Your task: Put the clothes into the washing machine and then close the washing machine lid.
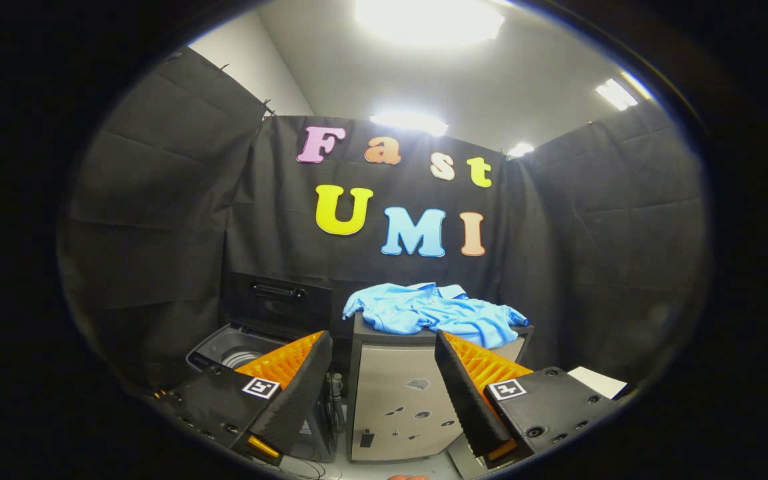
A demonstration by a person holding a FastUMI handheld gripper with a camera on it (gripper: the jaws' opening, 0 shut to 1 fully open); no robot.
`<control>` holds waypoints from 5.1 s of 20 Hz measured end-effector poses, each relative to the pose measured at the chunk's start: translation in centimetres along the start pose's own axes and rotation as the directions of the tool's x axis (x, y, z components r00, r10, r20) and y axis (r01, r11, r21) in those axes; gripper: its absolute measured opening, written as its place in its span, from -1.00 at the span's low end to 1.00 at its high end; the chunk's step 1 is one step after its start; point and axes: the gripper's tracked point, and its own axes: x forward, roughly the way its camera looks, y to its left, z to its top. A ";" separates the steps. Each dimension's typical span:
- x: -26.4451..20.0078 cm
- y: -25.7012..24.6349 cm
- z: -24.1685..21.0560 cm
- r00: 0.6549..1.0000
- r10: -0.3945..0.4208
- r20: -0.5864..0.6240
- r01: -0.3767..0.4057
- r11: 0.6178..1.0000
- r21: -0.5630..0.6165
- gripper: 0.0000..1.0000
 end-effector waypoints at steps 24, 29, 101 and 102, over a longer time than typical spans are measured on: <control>5.0 -4.7 6.6 0.994 -0.083 0.072 0.086 0.996 -0.035 0.95; 8.2 -7.9 10.4 0.990 -0.100 0.104 0.112 0.987 -0.112 0.95; 32.3 -11.3 -5.4 0.806 0.228 -0.547 -0.109 0.964 0.242 -0.97; 32.3 -11.5 -4.7 0.809 0.233 -0.539 -0.111 0.962 0.249 -0.97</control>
